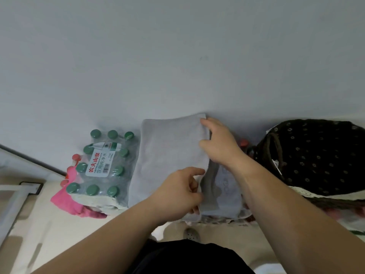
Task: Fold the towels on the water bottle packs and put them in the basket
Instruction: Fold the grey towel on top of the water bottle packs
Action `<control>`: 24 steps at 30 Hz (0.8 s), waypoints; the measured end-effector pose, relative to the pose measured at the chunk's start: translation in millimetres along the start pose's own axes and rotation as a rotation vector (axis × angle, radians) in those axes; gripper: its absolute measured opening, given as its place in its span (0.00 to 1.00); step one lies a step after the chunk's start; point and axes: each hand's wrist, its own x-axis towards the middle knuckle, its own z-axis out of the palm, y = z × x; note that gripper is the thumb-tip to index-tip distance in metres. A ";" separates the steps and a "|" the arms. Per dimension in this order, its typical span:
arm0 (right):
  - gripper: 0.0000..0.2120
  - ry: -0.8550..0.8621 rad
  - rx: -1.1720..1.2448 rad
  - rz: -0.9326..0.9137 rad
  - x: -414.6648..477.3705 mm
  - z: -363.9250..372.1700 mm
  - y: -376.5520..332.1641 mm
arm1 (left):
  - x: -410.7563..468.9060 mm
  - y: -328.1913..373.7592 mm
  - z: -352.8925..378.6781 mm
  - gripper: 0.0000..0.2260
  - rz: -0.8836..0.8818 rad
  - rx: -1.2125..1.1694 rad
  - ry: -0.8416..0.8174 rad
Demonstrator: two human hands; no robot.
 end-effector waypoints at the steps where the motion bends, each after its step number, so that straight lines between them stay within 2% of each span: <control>1: 0.32 0.018 -0.045 0.015 -1.3 -6.3 7.0 | 4.2 3.7 10.0 0.27 0.009 0.009 -0.026; 4: 0.30 0.046 -0.207 0.062 -7.8 -17.8 29.6 | 22.4 3.9 38.5 0.28 0.007 0.074 -0.107; 6: 0.26 0.007 -0.316 0.106 -13.3 -14.1 41.1 | 31.3 0.6 49.4 0.29 -0.005 0.154 -0.161; 9: 0.27 -0.028 -0.528 0.177 -21.3 3.8 47.0 | 33.4 -6.3 49.2 0.25 0.003 0.213 -0.128; 12: 0.33 0.029 -0.665 0.136 -28.5 20.7 42.9 | 26.0 -18.9 29.4 0.16 0.050 0.253 0.044; 15: 0.34 -0.031 -0.660 0.039 -31.9 34.7 34.4 | 11.0 -38.2 -2.0 0.06 0.021 0.208 0.330; 19: 0.33 -0.157 -0.591 -0.068 -25.9 58.5 5.4 | -14.0 -63.7 -38.3 0.04 -0.129 0.193 0.690; 21: 0.32 -0.211 -0.566 -0.143 -21.1 72.4 -13.1 | -25.1 -75.8 -45.6 0.06 -0.199 0.213 0.739; 24: 0.30 -0.269 -0.548 -0.242 -10.1 91.5 -37.6 | -38.5 -94.8 -44.8 0.09 -0.274 0.271 0.697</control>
